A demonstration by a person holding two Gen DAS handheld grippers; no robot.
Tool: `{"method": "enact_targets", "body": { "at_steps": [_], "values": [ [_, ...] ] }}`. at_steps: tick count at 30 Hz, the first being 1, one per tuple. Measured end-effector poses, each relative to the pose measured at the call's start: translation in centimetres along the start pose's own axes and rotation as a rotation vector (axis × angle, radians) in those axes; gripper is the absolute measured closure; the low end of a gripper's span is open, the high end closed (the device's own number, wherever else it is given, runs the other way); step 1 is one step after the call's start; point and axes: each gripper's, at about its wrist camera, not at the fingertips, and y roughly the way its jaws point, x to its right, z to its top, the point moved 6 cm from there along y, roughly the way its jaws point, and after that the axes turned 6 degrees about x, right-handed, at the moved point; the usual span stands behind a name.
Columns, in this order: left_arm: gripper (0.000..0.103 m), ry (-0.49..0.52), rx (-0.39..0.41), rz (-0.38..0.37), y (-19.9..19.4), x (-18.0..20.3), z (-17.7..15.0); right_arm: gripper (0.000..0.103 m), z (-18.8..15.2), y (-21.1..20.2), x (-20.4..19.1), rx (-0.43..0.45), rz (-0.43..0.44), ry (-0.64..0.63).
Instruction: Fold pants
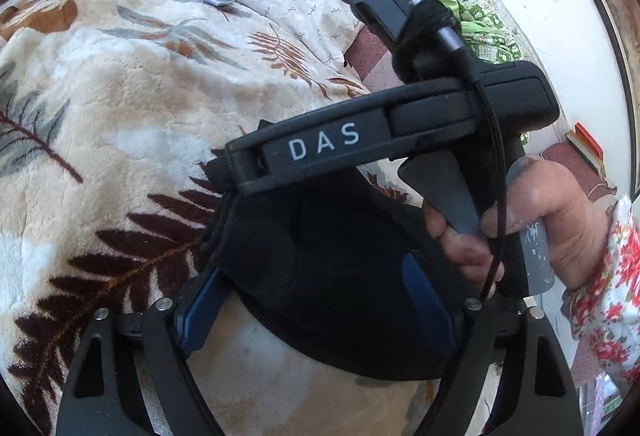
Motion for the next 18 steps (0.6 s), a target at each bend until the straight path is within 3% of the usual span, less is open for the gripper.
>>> {"method": "enact_targets", "body": {
  "at_steps": [1,3,4,5,8,10,11,12,14,18],
  "values": [
    [0.013,0.008,0.003,0.002,0.1,0.2,0.0,0.016,-0.2,-0.1,-0.1,-0.003,0.003,-0.005],
    [0.010,0.024,0.005,0.014,0.3,0.5,-0.2,0.031,-0.6,-0.5,-0.4,-0.006,0.007,-0.013],
    [0.009,0.029,0.007,0.017,0.3,0.6,-0.2,0.050,-0.8,-0.8,-0.7,-0.009,0.023,-0.017],
    [0.009,0.033,0.010,0.020,0.3,0.7,-0.2,0.063,-1.1,-1.2,-1.1,-0.016,0.039,-0.018],
    [0.009,0.049,-0.009,0.025,0.5,1.0,-0.2,0.070,-1.6,-1.7,-1.5,-0.024,0.037,-0.019],
    [0.032,0.052,-0.038,0.012,0.8,1.0,0.1,0.072,-1.7,-2.2,-1.4,-0.014,0.044,0.006],
    [0.074,0.032,-0.077,-0.008,1.4,0.6,0.3,0.072,-1.8,-2.5,-1.3,-0.004,0.039,0.018],
    [0.083,-0.025,-0.142,-0.050,2.3,0.0,0.1,0.073,-1.9,-2.9,-1.3,0.003,0.035,0.025],
    [0.084,-0.147,-0.170,-0.126,2.4,-1.2,0.6,0.074,-2.2,-3.7,-1.8,0.015,0.024,0.034],
    [0.084,-0.168,-0.174,-0.182,1.7,-0.8,1.3,0.074,-2.1,-5.8,-1.6,0.058,0.014,0.049]
  ]
}}
